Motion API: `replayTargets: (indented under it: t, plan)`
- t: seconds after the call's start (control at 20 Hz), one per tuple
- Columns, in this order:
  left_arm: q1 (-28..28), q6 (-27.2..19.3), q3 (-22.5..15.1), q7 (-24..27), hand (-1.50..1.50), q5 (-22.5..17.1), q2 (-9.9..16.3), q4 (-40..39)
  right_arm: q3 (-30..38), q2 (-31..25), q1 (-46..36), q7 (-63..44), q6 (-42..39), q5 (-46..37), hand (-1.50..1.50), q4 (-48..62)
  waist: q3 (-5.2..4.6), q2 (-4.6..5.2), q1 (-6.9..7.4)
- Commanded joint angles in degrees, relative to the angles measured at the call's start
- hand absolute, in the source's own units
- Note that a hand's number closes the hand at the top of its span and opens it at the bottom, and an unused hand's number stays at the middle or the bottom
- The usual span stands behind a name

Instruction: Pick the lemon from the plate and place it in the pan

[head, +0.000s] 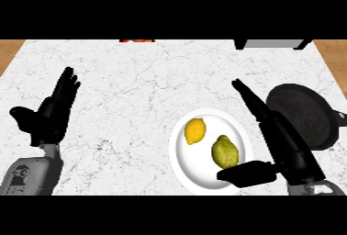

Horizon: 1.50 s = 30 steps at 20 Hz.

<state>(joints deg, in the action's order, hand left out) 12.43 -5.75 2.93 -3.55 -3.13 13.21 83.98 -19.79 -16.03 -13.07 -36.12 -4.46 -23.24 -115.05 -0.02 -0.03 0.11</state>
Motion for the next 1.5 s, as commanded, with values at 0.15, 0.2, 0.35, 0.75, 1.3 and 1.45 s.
replayTargets:
  t: [0.15, 0.2, 0.35, 0.75, 1.3, 1.45]
  plan:
    - [-0.9, -0.3, 0.1, 1.4, 0.0, 1.5, -1.9, 0.1, 2.8, 1.1, 1.8, -0.9, -2.8, -3.4, -1.5, 3.2, 0.01, 0.0, -0.11]
    - [0.2, -0.1, -0.1, 0.1, 0.0, 1.5, -1.8, -0.1, 0.0, 5.5, -2.8, -3.0, -0.8, -6.5, -1.5, 8.6, 0.01, 0.05, 0.12]
    - [3.5, 1.5, 2.8, -3.4, 0.0, -0.5, 0.3, -0.8, 2.0, 4.2, -1.0, 0.3, -4.3, -4.3, -1.5, 9.8, 0.02, 0.03, -0.05]
    - [-0.2, 1.7, 1.7, 2.3, 0.0, 1.9, -2.3, -1.7, 2.1, 6.7, -0.7, 10.7, -5.6, -5.5, -1.5, 20.2, 0.02, 0.09, -0.07]
    - [3.9, 2.2, 3.7, -3.1, 0.0, 1.8, -1.2, -1.2, 1.1, 9.7, -6.5, 2.6, -11.8, -12.6, -1.5, 23.2, 0.01, 0.03, -0.08]
    - [0.0, 1.5, 2.3, 2.1, 0.0, 3.8, -3.2, -2.7, -1.2, 10.5, -5.3, 2.3, -11.5, -16.1, -1.5, 25.5, 0.0, 0.06, -0.05]
